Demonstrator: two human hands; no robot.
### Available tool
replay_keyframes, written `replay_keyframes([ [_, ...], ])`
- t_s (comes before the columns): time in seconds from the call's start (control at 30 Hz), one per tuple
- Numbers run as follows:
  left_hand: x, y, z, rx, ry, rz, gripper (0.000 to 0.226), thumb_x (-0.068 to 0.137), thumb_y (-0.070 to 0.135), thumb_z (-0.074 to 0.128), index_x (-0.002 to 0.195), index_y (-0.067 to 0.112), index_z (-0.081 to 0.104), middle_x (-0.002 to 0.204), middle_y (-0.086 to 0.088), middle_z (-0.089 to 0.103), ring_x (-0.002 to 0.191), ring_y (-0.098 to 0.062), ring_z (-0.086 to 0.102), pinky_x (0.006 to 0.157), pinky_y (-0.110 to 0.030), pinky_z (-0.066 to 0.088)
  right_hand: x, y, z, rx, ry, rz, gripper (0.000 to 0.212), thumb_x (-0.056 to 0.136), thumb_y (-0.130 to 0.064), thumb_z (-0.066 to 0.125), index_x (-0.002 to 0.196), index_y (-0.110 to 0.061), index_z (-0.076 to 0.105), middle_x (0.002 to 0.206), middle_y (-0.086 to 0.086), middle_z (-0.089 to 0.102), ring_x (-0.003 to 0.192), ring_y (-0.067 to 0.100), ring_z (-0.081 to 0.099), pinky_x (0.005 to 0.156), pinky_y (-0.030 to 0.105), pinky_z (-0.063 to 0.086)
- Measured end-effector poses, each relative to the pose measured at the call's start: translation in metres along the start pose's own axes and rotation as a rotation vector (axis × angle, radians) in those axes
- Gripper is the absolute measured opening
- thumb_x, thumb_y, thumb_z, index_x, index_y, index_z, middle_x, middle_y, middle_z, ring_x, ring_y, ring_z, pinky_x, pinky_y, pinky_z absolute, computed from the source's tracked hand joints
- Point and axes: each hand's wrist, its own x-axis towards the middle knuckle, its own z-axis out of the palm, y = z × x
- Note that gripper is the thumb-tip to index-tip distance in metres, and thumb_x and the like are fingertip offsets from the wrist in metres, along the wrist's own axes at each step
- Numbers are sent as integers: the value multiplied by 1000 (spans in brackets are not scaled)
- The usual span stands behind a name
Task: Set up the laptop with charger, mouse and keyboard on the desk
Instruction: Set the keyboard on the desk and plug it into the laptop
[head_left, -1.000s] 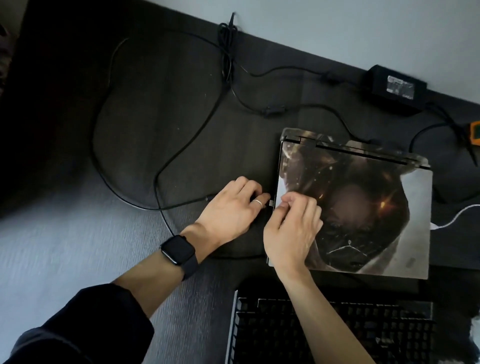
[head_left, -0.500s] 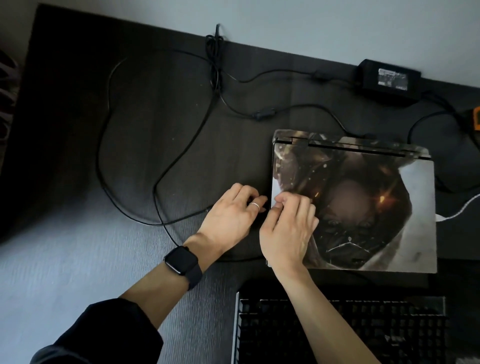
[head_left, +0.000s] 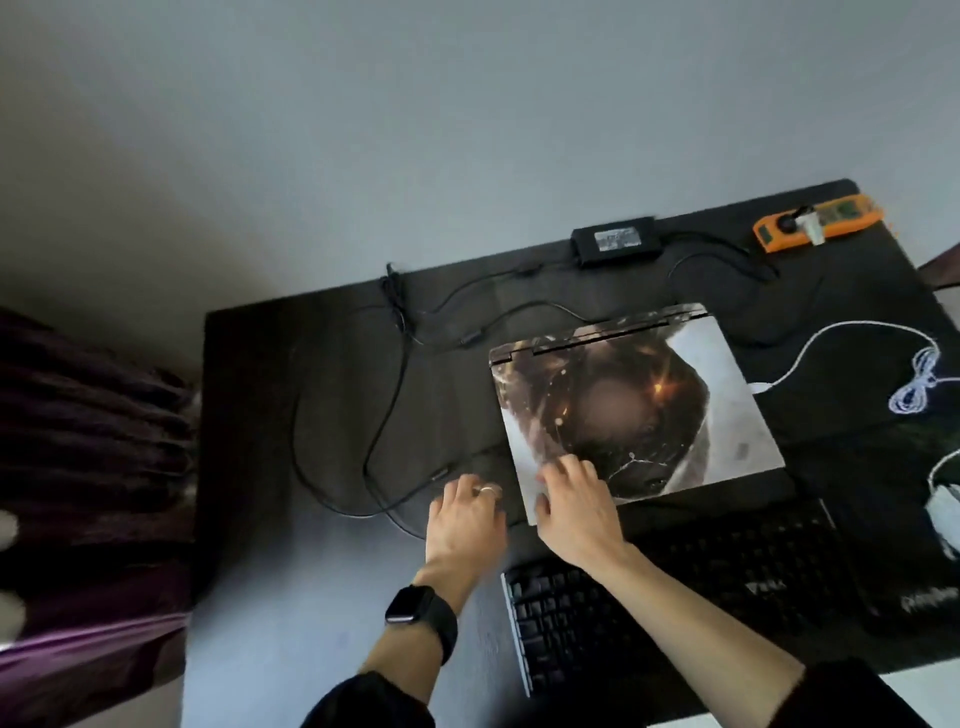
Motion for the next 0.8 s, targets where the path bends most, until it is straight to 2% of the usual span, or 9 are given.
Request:
replay_keyframes([
  [0.13,-47,-1,-7,2,-74,-17,40,95,31,41,132,29,57,137,3,48,128,-21,43,107,-38,36,-59,9,-12,64,12,52,24,85,-31,62,107,-22,65,115,-3,57,105,24,56,80,38,53],
  [0.33,-99,1,2,-38,-94,-8,39,95,32,43,130,31,58,136,0,51,129,-23,45,104,-40,38,-144,18,-18,203,140,152,20,83,-24,71,102,-24,69,120,-2,62,109,27,58,78,40,55],
  [0.47,-128,1,18,-36,-101,66,40,94,31,46,133,28,55,138,-2,50,130,-24,45,105,-41,38,-207,17,-17,286,217,266,22,86,-23,69,108,-24,71,122,-2,64,113,29,56,89,43,53],
  [0.57,-144,7,29,-36,-75,146,39,94,31,48,132,28,56,136,-1,51,128,-24,47,103,-40,40,-253,20,-16,351,257,338,24,90,-23,64,114,-25,69,122,-6,64,115,25,55,99,35,44],
  [0.7,-163,28,38,-58,-28,259,39,94,32,51,133,26,56,134,-3,54,124,-25,52,102,-40,43,-307,30,-28,449,336,413,25,92,-20,64,116,-24,69,120,-6,64,114,21,55,96,22,36],
  [0.8,-190,61,45,-104,-39,365,38,93,32,54,131,24,58,132,-3,57,121,-24,54,102,-41,44,-357,45,-43,501,399,511,25,93,-19,63,117,-25,69,122,-7,64,115,19,55,95,19,33],
])
